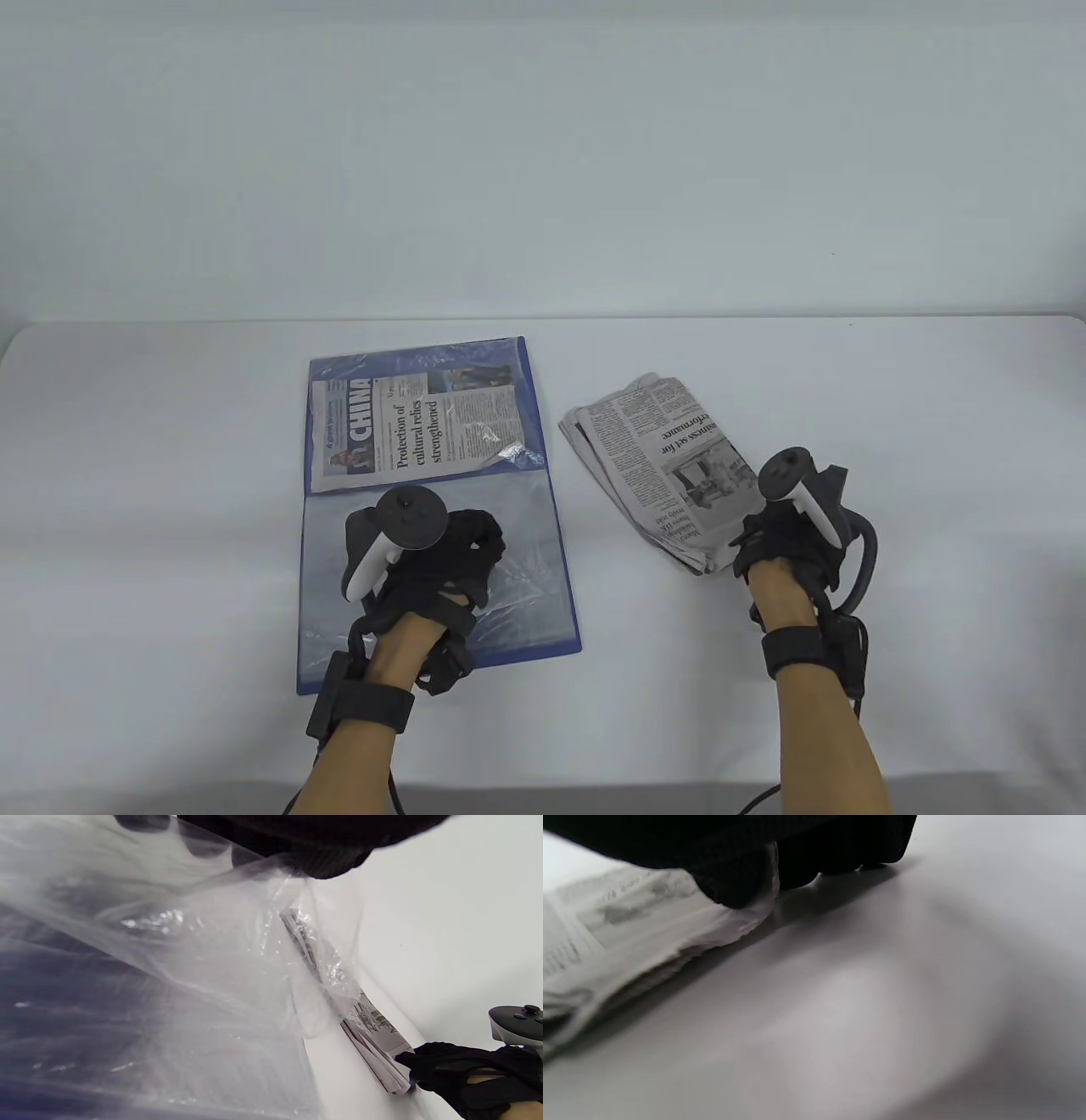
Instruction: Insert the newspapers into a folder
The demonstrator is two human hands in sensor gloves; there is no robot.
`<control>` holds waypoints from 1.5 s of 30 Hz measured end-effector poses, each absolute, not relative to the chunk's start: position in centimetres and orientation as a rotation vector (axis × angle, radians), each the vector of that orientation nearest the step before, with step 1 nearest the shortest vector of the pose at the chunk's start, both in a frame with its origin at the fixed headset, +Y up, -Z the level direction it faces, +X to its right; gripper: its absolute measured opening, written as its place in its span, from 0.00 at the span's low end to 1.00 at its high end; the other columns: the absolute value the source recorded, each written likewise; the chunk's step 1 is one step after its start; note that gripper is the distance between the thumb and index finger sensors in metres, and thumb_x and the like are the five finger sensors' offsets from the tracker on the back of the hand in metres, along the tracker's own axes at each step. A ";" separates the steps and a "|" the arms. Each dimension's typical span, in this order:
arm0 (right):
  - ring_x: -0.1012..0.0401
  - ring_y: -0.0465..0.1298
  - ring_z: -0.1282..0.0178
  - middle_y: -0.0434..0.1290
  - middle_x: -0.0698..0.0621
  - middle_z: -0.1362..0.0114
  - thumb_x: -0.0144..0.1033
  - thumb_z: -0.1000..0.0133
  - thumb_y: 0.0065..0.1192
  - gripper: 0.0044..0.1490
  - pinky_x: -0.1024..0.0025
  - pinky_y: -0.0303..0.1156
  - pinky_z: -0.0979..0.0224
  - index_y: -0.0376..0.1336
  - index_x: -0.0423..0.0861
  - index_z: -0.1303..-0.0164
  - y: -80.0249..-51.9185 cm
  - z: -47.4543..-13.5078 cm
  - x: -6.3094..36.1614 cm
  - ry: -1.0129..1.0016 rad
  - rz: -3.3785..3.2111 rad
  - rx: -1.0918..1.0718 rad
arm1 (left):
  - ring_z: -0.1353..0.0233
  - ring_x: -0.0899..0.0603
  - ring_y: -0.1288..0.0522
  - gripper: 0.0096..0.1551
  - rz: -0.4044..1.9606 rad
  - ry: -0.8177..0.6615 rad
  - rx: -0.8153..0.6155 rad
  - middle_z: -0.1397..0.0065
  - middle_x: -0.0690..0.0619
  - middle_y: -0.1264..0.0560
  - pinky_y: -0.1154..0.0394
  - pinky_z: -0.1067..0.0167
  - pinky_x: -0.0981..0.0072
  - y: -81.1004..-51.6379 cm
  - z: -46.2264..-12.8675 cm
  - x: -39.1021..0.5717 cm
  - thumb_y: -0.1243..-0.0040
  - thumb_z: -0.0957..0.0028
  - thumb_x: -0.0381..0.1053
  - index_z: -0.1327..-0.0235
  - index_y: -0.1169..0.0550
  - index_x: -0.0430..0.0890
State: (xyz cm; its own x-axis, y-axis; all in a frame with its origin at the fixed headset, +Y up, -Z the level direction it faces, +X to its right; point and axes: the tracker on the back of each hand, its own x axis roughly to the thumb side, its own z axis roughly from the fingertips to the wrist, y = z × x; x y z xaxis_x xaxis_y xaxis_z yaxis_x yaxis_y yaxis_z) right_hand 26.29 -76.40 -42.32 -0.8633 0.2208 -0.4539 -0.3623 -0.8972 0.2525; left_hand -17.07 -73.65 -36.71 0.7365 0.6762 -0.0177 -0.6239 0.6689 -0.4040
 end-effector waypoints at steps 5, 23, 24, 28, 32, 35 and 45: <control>0.35 0.54 0.22 0.52 0.35 0.21 0.38 0.34 0.61 0.27 0.28 0.42 0.28 0.61 0.42 0.28 -73.7 -40.6 27.5 0.058 2.477 -0.592 | 0.11 0.37 0.46 0.22 0.722 -0.138 -0.399 0.14 0.54 0.40 0.48 0.15 0.35 -73.7 -36.5 -17.1 0.48 0.33 0.56 0.29 0.34 0.54; 0.63 0.85 0.61 0.73 0.39 0.40 0.27 0.37 0.59 0.26 0.64 0.82 0.52 0.62 0.38 0.28 -69.9 -40.1 27.7 0.135 1.997 -0.337 | 0.11 0.37 0.46 0.22 0.753 -0.117 -0.392 0.14 0.54 0.40 0.48 0.14 0.36 -73.7 -36.6 -17.4 0.48 0.33 0.56 0.29 0.34 0.55; 0.63 0.85 0.61 0.73 0.39 0.40 0.27 0.37 0.59 0.26 0.64 0.82 0.52 0.62 0.38 0.28 -69.8 -40.0 27.7 0.140 1.991 -0.329 | 0.11 0.37 0.46 0.22 0.750 -0.116 -0.392 0.14 0.54 0.40 0.48 0.14 0.36 -73.8 -36.6 -17.4 0.48 0.33 0.56 0.29 0.34 0.54; 0.64 0.85 0.62 0.73 0.39 0.41 0.27 0.37 0.59 0.26 0.65 0.82 0.53 0.62 0.38 0.28 -69.1 -39.7 27.9 0.122 1.952 -0.299 | 0.11 0.37 0.46 0.22 0.744 -0.115 -0.393 0.14 0.54 0.40 0.48 0.14 0.36 -73.7 -36.6 -17.4 0.48 0.33 0.56 0.29 0.35 0.55; 0.64 0.85 0.62 0.74 0.39 0.41 0.27 0.37 0.60 0.26 0.65 0.82 0.53 0.62 0.38 0.28 -69.2 -39.8 27.4 0.141 1.922 -0.265 | 0.11 0.37 0.46 0.22 0.747 -0.117 -0.386 0.14 0.54 0.40 0.48 0.14 0.36 -73.7 -36.6 -17.4 0.48 0.33 0.56 0.29 0.35 0.54; 0.64 0.85 0.62 0.74 0.39 0.41 0.27 0.37 0.60 0.26 0.65 0.82 0.53 0.62 0.37 0.28 -69.9 -40.1 26.4 0.245 1.928 -0.252 | 0.11 0.37 0.46 0.22 0.745 -0.119 -0.379 0.14 0.54 0.40 0.48 0.14 0.36 -73.7 -36.6 -17.4 0.48 0.33 0.56 0.29 0.35 0.55; 0.64 0.85 0.63 0.74 0.39 0.42 0.27 0.37 0.60 0.27 0.64 0.81 0.53 0.62 0.36 0.28 -73.6 -40.9 25.5 0.621 1.863 -0.274 | 0.11 0.37 0.46 0.22 0.724 -0.133 -0.394 0.14 0.54 0.41 0.48 0.14 0.36 -73.8 -36.6 -17.2 0.48 0.33 0.56 0.29 0.35 0.55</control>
State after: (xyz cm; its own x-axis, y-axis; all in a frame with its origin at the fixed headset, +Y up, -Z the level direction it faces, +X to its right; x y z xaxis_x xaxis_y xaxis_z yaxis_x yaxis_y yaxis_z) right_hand 25.47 -73.60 -40.91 -0.3737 0.8003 -0.4689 -0.9216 -0.2629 0.2857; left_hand -17.16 -73.82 -36.55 0.7444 0.6675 -0.0169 -0.6182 0.6794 -0.3953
